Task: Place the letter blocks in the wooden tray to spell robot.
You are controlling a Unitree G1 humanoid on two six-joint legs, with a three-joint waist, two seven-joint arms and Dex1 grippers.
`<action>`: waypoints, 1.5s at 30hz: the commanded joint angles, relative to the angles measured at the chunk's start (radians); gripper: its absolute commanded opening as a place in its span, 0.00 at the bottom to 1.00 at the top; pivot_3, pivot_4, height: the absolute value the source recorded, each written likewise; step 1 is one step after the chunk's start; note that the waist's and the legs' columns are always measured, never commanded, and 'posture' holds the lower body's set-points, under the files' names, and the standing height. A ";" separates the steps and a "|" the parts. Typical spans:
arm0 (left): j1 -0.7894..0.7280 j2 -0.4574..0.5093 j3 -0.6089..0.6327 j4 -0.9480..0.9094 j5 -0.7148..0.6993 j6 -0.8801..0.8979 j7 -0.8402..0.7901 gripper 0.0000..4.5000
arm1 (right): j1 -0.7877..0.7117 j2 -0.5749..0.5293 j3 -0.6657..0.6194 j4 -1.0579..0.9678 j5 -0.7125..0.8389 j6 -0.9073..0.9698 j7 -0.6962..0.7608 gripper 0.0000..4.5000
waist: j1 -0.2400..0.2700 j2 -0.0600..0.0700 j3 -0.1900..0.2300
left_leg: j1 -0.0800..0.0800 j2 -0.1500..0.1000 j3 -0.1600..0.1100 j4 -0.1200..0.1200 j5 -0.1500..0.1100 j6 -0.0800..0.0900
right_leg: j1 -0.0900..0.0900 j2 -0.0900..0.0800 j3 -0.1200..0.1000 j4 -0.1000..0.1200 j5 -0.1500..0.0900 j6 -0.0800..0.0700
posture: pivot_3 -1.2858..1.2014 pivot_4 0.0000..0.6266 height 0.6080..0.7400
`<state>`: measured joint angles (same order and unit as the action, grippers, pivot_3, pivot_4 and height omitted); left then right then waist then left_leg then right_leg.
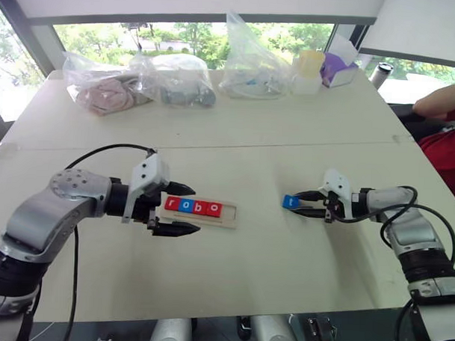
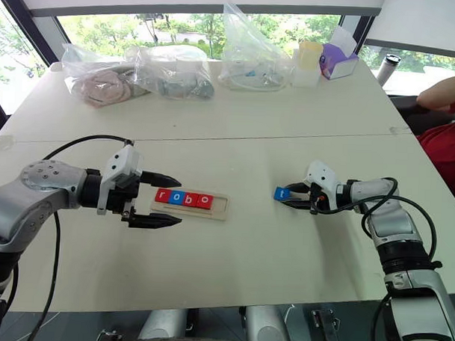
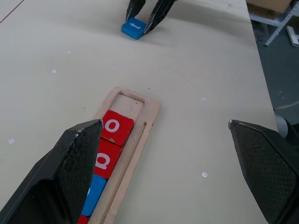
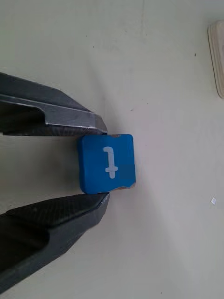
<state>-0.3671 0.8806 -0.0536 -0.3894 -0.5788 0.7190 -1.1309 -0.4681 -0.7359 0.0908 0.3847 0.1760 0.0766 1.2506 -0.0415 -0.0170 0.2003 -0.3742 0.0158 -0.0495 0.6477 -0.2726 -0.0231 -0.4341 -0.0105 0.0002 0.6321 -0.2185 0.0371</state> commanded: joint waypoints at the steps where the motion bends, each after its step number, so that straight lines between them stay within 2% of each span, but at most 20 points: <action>1: -0.018 0.019 0.031 0.008 -0.002 -0.006 -0.001 1.00 | -0.029 0.006 -0.012 -0.021 0.004 0.011 -0.011 0.25 | 0.000 0.000 0.000 | 0.000 0.000 0.000 0.000 0.000 0.000 | 0.000 0.000 0.000 0.000 0.000 0.000 | 0.52 0.24 1.00; 4: -0.008 0.050 0.057 0.038 0.005 -0.014 -0.010 1.00 | -0.057 0.039 -0.022 -0.148 0.066 0.150 -0.035 0.25 | -0.003 0.000 0.000 | 0.000 0.000 0.000 0.000 0.000 0.000 | 0.000 0.000 0.000 0.000 0.000 0.000 | 0.52 0.24 1.00; 11: 0.080 0.173 0.056 0.081 0.090 -0.101 -0.063 1.00 | -0.093 0.105 0.104 -0.397 -0.004 0.377 -0.151 0.25 | 0.001 0.001 0.000 | 0.001 0.001 -0.001 -0.001 0.000 0.000 | -0.001 0.001 0.000 0.002 0.000 -0.001 | 0.52 0.24 1.00; 15: 0.091 0.158 0.067 0.067 0.079 -0.097 -0.049 1.00 | -0.102 0.130 0.191 -0.501 -0.031 0.484 -0.186 0.25 | 0.021 0.001 0.000 | -0.002 0.000 -0.001 0.000 0.000 0.000 | -0.002 -0.001 0.000 0.000 -0.001 -0.001 | 0.52 0.24 1.00; 22: 0.118 0.137 0.069 0.041 0.076 -0.088 -0.025 1.00 | -0.078 0.127 0.242 -0.627 -0.020 0.596 -0.207 0.25 | 0.028 0.001 0.000 | -0.001 0.000 0.000 0.001 0.000 0.000 | -0.001 -0.002 0.000 0.000 -0.001 -0.001 | 0.52 0.24 1.00; 28: 0.117 0.123 0.067 0.033 0.070 -0.081 -0.012 1.00 | -0.070 0.132 0.273 -0.671 -0.026 0.639 -0.226 0.25 | 0.024 0.001 0.000 | -0.001 0.000 0.000 0.000 0.000 0.000 | -0.002 0.000 0.000 0.001 -0.001 -0.001 | 0.52 0.24 1.00; 45: 0.120 0.095 0.062 0.023 0.070 -0.076 0.015 1.00 | -0.109 0.186 0.331 -0.576 -0.061 0.594 -0.287 0.25 | 0.024 0.001 0.000 | -0.001 0.000 0.000 0.000 0.000 0.000 | -0.002 0.000 0.000 0.001 0.000 -0.001 | 0.52 0.24 1.00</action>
<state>-0.2455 0.9766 -0.0135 -0.3361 -0.5019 0.6449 -1.1193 -0.5560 -0.5628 0.4247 -0.1839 0.1209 0.6895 0.9677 -0.0177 -0.0163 0.2002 -0.3750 0.0161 -0.0497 0.6481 -0.2726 -0.0231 -0.4356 -0.0109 0.0001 0.6328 -0.2189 0.0359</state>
